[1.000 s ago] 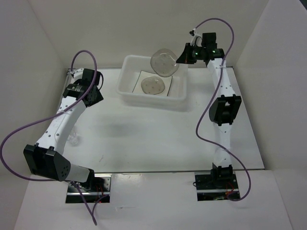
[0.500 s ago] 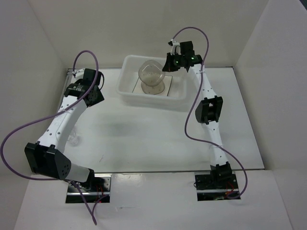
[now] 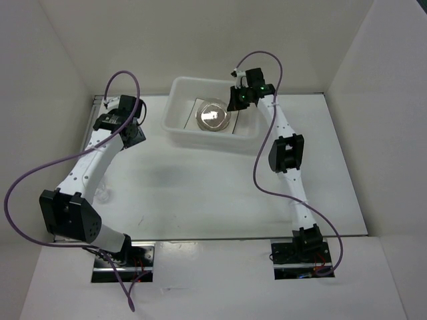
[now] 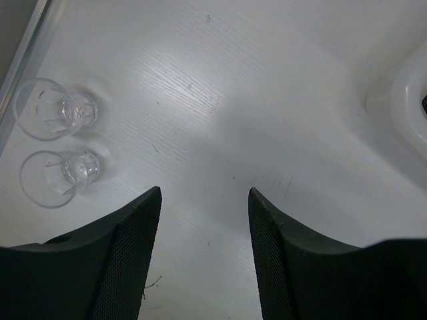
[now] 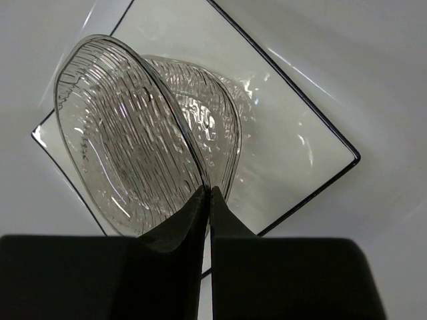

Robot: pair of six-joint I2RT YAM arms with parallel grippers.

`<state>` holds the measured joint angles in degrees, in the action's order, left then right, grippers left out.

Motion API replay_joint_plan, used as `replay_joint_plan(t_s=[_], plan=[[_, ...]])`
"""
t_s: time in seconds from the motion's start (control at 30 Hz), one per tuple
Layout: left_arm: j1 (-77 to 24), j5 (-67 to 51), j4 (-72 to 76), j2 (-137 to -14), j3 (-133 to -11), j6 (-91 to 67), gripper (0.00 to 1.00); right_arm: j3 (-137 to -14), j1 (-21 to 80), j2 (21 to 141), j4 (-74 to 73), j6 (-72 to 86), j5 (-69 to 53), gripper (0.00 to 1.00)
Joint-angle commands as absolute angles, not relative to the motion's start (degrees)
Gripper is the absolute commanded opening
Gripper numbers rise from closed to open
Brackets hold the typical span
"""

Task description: Place the mixed dishes into the plastic bin

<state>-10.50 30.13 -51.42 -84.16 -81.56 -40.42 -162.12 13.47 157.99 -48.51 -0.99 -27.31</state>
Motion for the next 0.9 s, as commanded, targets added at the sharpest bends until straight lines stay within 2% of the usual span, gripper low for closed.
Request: replay_joint_plan(t_s=[0.0,0.23,0.27,0.43,0.5,0.57,0.7,0.77,0.8,0.87], plan=[[-10.11,30.06,-51.15,-84.2,-83.5,-39.29,0.63,-165.32,14.68,159.69,-48.87,-2.2,-26.81,0.06],[-9.06,30.06,-51.15,-84.73,-84.02,-38.76,0.63,-165.94,15.29,161.02,-49.39,-2.72,-24.17,0.24],[-9.05,30.06,-51.15,-84.73,-84.02,-38.76,0.63,-165.94,15.29,161.02,-49.39,-2.72,-23.39,0.34],[-8.53,30.06,-50.63,-84.73,-84.02,-38.76,0.63,-165.94,15.29,157.87,-50.62,-2.72,-22.33,0.37],[-7.92,30.06,-50.1,-84.73,-84.02,-38.76,0.63,-165.41,14.77,155.75,-51.24,-1.94,-21.37,0.6],[-7.3,30.85,-50.62,-84.73,-85.25,-38.24,0.63,-165.41,14.77,151.28,-51.24,-1.24,-19.61,0.64],[-5.19,32.26,-50.63,-83.41,-89.2,-36.83,0.63,-161.29,12.93,141.52,-52.38,-0.53,-17.84,0.87],[-3.52,31.29,-51.23,-82.79,-91.14,-36.3,0.64,-157.96,12.3,136.07,-53.0,-0.53,-18.45,0.89],[-1.78,30.59,-51.85,-82.79,-91.14,-36.91,0.7,-154.2,11.7,134.58,-53.61,-1.4,-18.46,0.89],[-0.45,29.72,-52.73,-82.79,-91.76,-37.44,0.71,-148.57,11.69,130.11,-53.61,-2.54,-19.24,0.79]])
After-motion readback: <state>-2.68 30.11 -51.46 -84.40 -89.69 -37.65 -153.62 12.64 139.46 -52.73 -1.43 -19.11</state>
